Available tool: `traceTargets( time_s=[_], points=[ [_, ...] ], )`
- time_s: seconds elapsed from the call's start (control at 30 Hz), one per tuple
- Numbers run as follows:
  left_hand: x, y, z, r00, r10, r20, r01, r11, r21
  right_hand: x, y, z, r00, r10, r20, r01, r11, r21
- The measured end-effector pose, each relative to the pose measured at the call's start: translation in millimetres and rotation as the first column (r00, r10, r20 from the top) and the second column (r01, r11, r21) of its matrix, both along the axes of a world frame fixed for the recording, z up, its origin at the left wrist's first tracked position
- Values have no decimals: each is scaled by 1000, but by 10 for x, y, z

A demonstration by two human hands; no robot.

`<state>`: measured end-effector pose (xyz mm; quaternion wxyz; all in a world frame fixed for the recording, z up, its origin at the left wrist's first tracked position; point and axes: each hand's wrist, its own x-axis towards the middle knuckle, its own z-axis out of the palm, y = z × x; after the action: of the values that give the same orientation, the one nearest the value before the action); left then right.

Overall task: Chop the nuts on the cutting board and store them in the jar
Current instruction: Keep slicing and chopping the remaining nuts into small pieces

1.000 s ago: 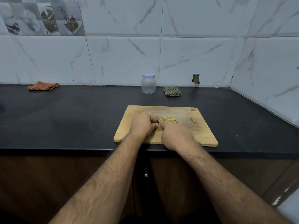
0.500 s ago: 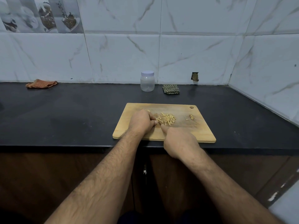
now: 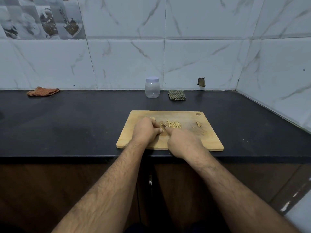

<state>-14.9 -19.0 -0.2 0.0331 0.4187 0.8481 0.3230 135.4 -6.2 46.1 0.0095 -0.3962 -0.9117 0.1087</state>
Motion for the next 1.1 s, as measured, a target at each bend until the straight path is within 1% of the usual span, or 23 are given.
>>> traceTargets(
  time_s=[0.3, 0.5, 0.63, 0.77, 0.9, 1.1],
  points=[
    [-33, 7, 6, 1000, -21, 1, 21, 1000, -9, -96, 24, 2, 1000, 27, 12, -27, 1000, 4],
    [-46, 15, -2, 1000, -29, -7, 28, 999, -16, -131, 24, 21, 998, 25, 64, -26, 999, 18],
    [-46, 26, 2, 1000, -22, -8, 21, 999, -24, -121, -3, 19, 995, 42, 87, -47, 997, 58],
    [-47, 30, 20, 999, -30, -19, 29, 999, -43, 4, -31, -25, 990, 37, 138, -44, 998, 47],
    [-61, 27, 21, 999, -38, -21, 37, 998, -56, 141, -71, -70, 993, 36, 110, -41, 998, 50],
    [-72, 43, 49, 999, -11, 42, 14, 998, -60, 105, -22, -56, 998, 16, 64, -19, 998, 53]
  ],
)
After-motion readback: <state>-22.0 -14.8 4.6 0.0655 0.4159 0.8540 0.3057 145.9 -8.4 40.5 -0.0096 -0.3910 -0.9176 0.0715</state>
